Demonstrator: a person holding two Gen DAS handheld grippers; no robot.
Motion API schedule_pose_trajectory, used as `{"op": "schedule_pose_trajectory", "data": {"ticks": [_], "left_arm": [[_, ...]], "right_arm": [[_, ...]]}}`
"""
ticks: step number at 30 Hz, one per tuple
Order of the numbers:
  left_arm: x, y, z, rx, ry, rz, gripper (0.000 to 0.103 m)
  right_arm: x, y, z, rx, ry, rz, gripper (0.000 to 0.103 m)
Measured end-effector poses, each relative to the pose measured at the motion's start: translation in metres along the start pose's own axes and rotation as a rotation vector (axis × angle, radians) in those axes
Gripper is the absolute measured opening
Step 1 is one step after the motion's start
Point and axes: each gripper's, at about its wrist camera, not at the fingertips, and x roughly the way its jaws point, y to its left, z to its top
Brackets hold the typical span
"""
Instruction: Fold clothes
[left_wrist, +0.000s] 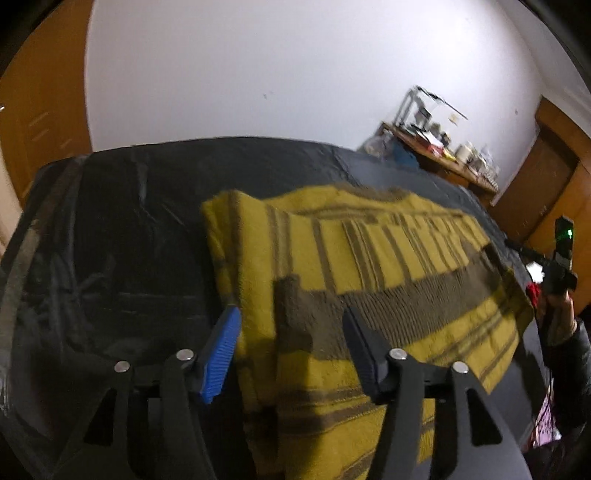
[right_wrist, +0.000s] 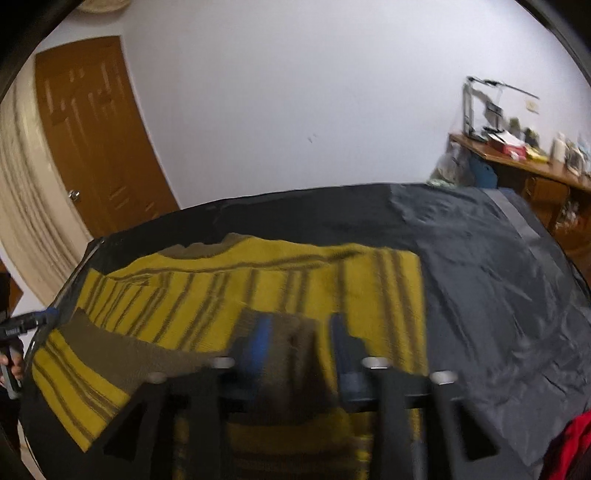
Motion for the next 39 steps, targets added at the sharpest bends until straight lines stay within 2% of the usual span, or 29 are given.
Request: {"op": "schedule_pose_trajectory", "data": {"ticks": [2, 7, 12, 15, 16, 18, 19, 20, 21, 22, 24, 26, 29, 31, 36, 39], "left_arm": [[0.004, -0.009, -0.003, 0.042, 0.01, 0.001, 0.074], [0.015, -0.028, -0.003, 0.129, 0.056, 0.024, 0.078], [0.028, -0.029, -0.005, 0.143, 0.113, 0.055, 0.078], [0.033, -0.027, -0.007, 0.137, 0.138, 0.063, 0.08], [0.034, -0.026, -0.007, 0.135, 0.146, 0.066, 0.08], [0.037, -0.025, -0.009, 0.132, 0.163, 0.071, 0.081], [0.039, -0.024, -0.009, 0.13, 0.171, 0.074, 0.081], [0.041, -0.023, -0.01, 0.129, 0.178, 0.077, 0.08], [0.042, -0.024, -0.01, 0.131, 0.18, 0.078, 0.08], [0.042, -0.025, -0.01, 0.135, 0.182, 0.082, 0.078], [0.042, -0.026, -0.01, 0.137, 0.184, 0.092, 0.065], [0.041, -0.025, -0.008, 0.123, 0.177, 0.108, 0.043], [0.037, -0.015, -0.005, 0.064, 0.171, 0.1, 0.023], [0.033, -0.009, -0.005, 0.029, 0.165, 0.089, 0.02], [0.019, -0.014, -0.007, 0.021, 0.125, 0.099, 0.015], [0.002, -0.018, -0.001, 0.005, 0.068, 0.082, 0.015]], "right_arm": [[-0.008, -0.008, -0.004, -0.001, -0.005, 0.002, 0.075], [-0.017, -0.004, -0.011, -0.067, 0.026, 0.041, 0.075], [0.006, 0.021, -0.014, -0.167, 0.102, 0.033, 0.075], [0.028, 0.029, -0.015, -0.184, 0.16, 0.027, 0.074], [0.034, 0.03, -0.017, -0.182, 0.177, 0.034, 0.071], [0.043, 0.031, -0.021, -0.173, 0.208, 0.058, 0.052], [0.045, 0.032, -0.022, -0.174, 0.212, 0.068, 0.047], [0.045, 0.033, -0.023, -0.179, 0.21, 0.078, 0.035], [0.043, 0.037, -0.024, -0.194, 0.206, 0.081, 0.028], [0.041, 0.042, -0.025, -0.213, 0.2, 0.073, 0.026], [0.039, 0.051, -0.026, -0.257, 0.187, 0.044, 0.018], [0.034, 0.056, -0.028, -0.28, 0.167, 0.026, 0.015], [0.026, 0.057, -0.028, -0.267, 0.131, 0.019, 0.011], [0.016, 0.055, -0.026, -0.245, 0.097, 0.011, 0.011], [-0.006, 0.054, -0.018, -0.228, 0.02, -0.018, 0.01], [-0.016, 0.058, -0.013, -0.232, -0.026, -0.034, 0.01]]}}
